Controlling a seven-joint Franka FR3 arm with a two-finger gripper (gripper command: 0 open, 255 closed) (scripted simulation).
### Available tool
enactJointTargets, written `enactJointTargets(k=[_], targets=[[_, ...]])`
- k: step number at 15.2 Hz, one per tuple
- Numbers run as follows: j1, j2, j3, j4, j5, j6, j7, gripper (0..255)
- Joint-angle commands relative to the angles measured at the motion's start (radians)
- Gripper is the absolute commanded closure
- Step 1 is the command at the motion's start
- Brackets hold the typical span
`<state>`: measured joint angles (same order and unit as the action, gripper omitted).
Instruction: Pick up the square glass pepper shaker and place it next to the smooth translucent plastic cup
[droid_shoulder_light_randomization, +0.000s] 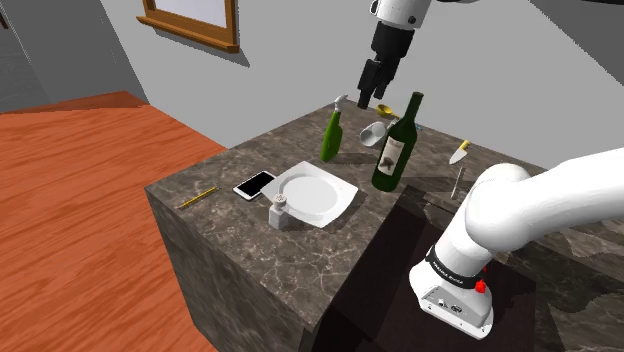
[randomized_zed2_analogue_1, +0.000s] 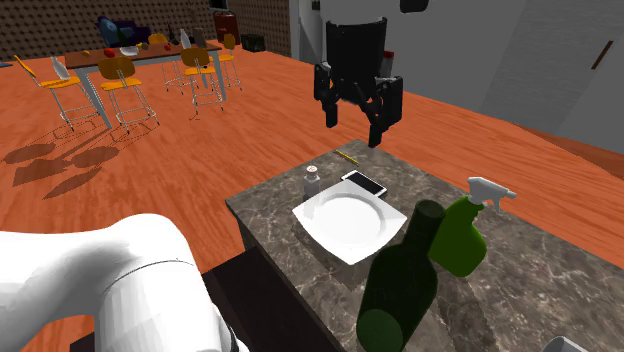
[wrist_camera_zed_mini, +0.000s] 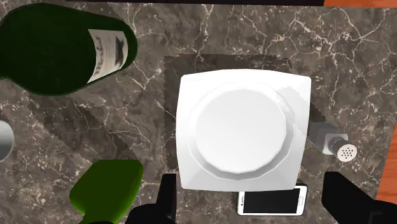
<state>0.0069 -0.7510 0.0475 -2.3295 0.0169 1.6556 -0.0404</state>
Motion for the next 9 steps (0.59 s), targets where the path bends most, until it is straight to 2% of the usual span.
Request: enactJointTargets(k=[1, 9], targets=[[0.0, 0.0, 0.0, 0.0, 0.0, 0.0, 0.0, 0], [0.059, -0.003, 0.11, -0.216, 0.084, 0.274, 0.099, 0]])
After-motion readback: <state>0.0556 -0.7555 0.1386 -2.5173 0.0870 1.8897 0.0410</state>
